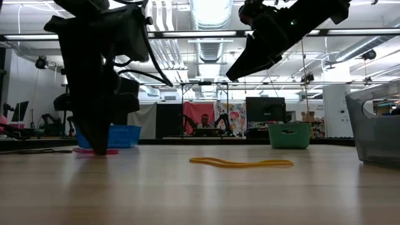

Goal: Sort rubber bands into baskets
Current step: Put the orange rubber band into right blue bin

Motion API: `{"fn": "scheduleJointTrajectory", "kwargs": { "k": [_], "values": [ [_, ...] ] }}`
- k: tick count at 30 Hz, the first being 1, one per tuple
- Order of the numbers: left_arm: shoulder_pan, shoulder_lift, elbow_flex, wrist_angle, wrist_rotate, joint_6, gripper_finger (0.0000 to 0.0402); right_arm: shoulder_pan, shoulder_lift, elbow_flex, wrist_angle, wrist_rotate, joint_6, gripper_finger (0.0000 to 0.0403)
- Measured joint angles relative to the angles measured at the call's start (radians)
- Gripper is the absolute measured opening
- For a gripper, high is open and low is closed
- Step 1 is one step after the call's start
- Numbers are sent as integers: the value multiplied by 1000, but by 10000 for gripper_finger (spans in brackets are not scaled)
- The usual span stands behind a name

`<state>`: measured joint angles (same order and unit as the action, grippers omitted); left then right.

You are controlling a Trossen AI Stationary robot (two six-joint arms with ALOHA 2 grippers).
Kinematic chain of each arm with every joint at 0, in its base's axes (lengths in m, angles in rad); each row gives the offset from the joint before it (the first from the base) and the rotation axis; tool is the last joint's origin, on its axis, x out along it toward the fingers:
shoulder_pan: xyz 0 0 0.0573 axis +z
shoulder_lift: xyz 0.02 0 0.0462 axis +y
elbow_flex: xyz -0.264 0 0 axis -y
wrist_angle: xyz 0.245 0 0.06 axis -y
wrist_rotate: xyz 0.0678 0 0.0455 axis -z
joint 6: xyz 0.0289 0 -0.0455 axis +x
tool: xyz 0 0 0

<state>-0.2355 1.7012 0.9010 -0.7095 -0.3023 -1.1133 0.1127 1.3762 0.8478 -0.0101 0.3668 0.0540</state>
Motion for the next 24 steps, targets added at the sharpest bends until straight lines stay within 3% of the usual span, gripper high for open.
{"fn": "scheduleJointTrajectory", "kwargs": {
  "k": [11, 17, 24],
  "values": [
    [-28, -27, 187, -159, -82, 165, 0, 0, 0, -4, -2, 0, -2, 185],
    [-37, -37, 277, -181, -126, 369, 0, 1, 0, -20, 14, -12, -2, 185],
    [-41, -59, 331, -77, -134, 642, 0, 3, 1, -61, 182, -166, -44, 185]
  ]
}}
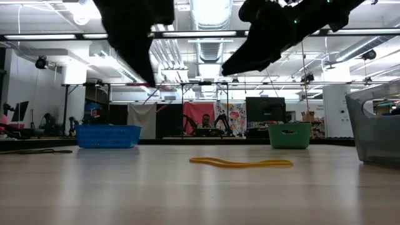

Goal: Sort rubber bands into baskets
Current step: Put the orange rubber band into right blue bin

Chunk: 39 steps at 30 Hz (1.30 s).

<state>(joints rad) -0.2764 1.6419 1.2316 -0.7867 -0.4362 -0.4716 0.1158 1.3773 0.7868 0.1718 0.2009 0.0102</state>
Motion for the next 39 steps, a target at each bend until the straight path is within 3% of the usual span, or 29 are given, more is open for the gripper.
{"fn": "scheduleJointTrajectory", "kwargs": {
  "k": [4, 16, 28, 32, 39],
  "values": [
    [0, -22, -18, 146, 2, 131, 0, 5, 0, -7, 70, -69, -13, 185],
    [2, -70, -87, 489, 91, 338, 0, 61, 1, -7, 154, -74, -55, 185],
    [3, -67, -89, 613, 111, 385, 0, 80, 1, -7, 185, -73, -91, 179],
    [5, -67, -89, 614, 111, 385, 0, 84, 1, -7, 187, -73, -102, 140],
    [9, -67, -89, 621, 104, 385, 0, 84, 1, -7, 186, -73, -116, 20]
  ]
}}
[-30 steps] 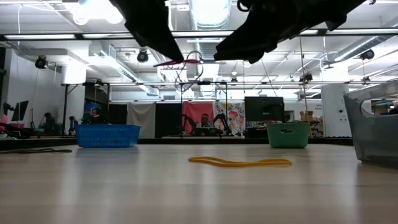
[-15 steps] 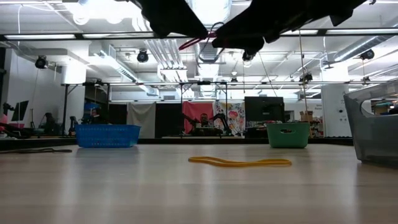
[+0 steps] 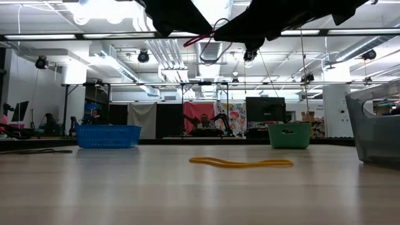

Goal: Sort rubber bands into baskets
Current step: Put the orange rubber band into right blue bin

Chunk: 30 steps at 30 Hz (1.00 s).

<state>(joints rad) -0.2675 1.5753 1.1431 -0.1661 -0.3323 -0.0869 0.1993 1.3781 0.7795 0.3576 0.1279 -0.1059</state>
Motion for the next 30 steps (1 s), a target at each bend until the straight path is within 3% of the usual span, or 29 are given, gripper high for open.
{"fn": "scheduleJointTrajectory", "kwargs": {
  "k": [4, 8, 13, 18, 21, 26, 30],
  "values": [
    [1, 0, 0, -6, 8, -4, 14, 1, 0, 0, -1, 0, 0, 12],
    [3, -1, 0, -19, -10, -3, 59, 1, 0, 0, -17, 2, 1, 10],
    [4, -6, 2, -96, -186, -2, 125, -11, -15, 1, -105, 66, 40, 9],
    [4, -37, 5, -204, -303, -33, 167, -86, -44, 93, -496, 304, 146, 9],
    [4, -50, 6, -232, -345, -55, 179, -187, -41, 196, -812, 365, 238, 9],
    [4, -48, 6, -241, -353, -64, 182, -406, -20, 355, -1211, 351, 384, 9],
    [4, -38, 6, -242, -355, -71, 181, -580, -16, 400, -1318, 202, 401, 9]
  ]
}}
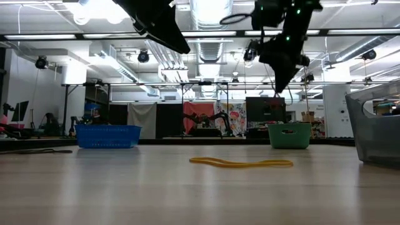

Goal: Sort rubber bands into baskets
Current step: Put the orange rubber band into right blue bin

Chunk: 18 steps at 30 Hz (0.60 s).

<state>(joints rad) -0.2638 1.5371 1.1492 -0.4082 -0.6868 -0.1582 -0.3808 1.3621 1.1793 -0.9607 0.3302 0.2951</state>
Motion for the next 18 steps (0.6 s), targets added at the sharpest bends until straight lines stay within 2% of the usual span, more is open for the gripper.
{"fn": "scheduleJointTrajectory", "kwargs": {
  "k": [4, 8, 18],
  "values": [
    [0, 4, 0, -20, 7, -19, 181, -131, 2, -28, 19, -88, -38, 9],
    [-2, 0, 0, -62, 24, -42, 181, -212, 2, -80, 34, -130, -68, 9],
    [-2, -3, 0, -138, 37, -158, 181, -244, 2, -172, 155, -234, -134, 9]
  ]
}}
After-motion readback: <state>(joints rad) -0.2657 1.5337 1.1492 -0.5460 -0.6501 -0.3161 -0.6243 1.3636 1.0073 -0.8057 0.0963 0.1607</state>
